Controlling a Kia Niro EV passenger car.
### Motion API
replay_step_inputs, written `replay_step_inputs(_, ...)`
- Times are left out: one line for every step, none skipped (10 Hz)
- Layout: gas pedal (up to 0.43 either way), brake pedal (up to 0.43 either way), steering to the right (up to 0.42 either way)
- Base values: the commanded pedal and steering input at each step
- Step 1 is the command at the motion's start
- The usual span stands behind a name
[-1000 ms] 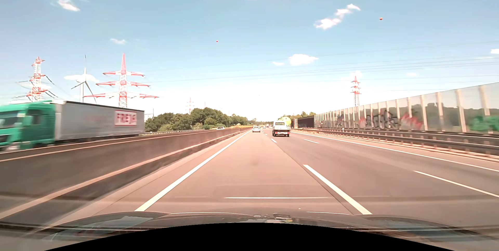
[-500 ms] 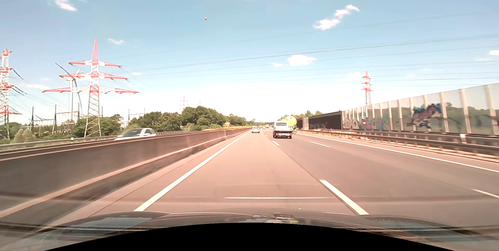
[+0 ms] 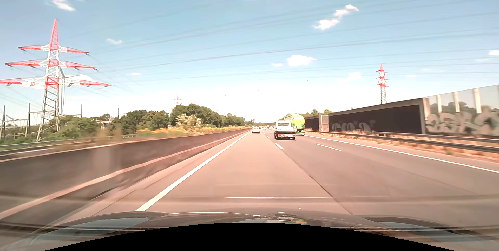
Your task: Follow the waypoints while adhering to traffic rules and regulations
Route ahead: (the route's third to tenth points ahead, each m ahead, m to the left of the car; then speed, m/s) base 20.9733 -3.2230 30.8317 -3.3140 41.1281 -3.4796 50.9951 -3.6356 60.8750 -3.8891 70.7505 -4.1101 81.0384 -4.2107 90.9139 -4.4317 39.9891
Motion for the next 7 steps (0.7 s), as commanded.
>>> replay_step_inputs(0.118,0.0,0.0)
replay_step_inputs(0.169,0.0,0.0)
replay_step_inputs(0.169,0.0,0.001)
replay_step_inputs(0.169,0.0,0.001)
replay_step_inputs(0.177,0.0,0.0)
replay_step_inputs(0.177,0.0,0.001)
replay_step_inputs(0.197,0.0,0.001)
